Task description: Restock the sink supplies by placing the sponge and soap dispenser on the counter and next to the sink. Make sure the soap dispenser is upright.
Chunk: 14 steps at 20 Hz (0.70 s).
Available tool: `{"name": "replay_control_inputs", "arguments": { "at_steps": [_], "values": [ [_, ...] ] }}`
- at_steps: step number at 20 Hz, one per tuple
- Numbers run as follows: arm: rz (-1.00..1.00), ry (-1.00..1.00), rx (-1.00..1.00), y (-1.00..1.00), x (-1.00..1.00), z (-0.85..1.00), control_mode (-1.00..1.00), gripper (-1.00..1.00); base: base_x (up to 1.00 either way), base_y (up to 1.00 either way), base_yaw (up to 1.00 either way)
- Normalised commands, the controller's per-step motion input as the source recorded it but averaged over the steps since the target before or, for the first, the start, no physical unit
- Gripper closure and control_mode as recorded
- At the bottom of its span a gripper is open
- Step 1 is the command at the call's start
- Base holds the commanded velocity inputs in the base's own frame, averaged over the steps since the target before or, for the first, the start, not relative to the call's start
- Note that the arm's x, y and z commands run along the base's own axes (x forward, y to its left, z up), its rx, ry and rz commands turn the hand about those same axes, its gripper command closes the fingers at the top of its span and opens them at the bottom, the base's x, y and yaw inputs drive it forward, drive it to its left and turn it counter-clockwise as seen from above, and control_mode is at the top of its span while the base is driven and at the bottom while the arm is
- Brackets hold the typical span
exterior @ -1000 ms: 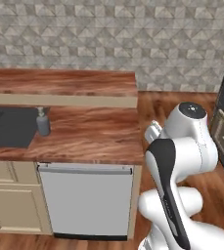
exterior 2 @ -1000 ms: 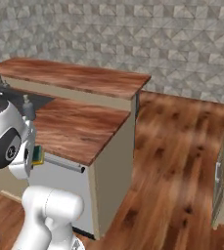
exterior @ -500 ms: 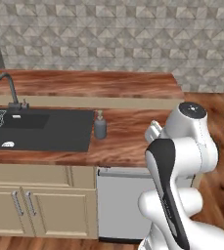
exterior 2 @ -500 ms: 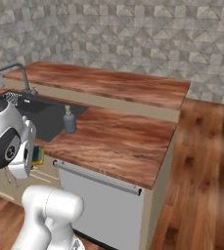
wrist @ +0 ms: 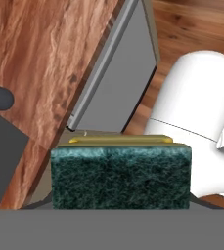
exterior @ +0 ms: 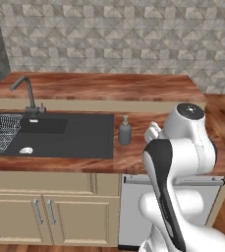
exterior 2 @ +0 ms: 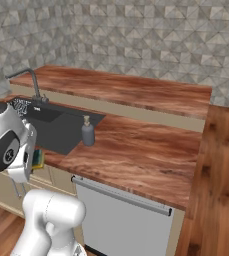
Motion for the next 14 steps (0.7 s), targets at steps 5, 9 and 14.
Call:
{"name": "replay_control_inputs", "arguments": {
  "at_steps": [5, 9, 14],
  "values": [
    [0.00, 0.07, 0.00, -0.16, 0.41, -0.61, -1.00, 1.00, 0.00, 0.00, 0.00],
    [0.00, 0.21, 0.00, -0.02, 0.77, -0.44, -1.00, 1.00, 0.00, 0.00, 0.00],
    [0.00, 0.19, -0.01, 0.10, 0.58, -0.21, -1.00, 1.00, 0.00, 0.00, 0.00]
  ]
}}
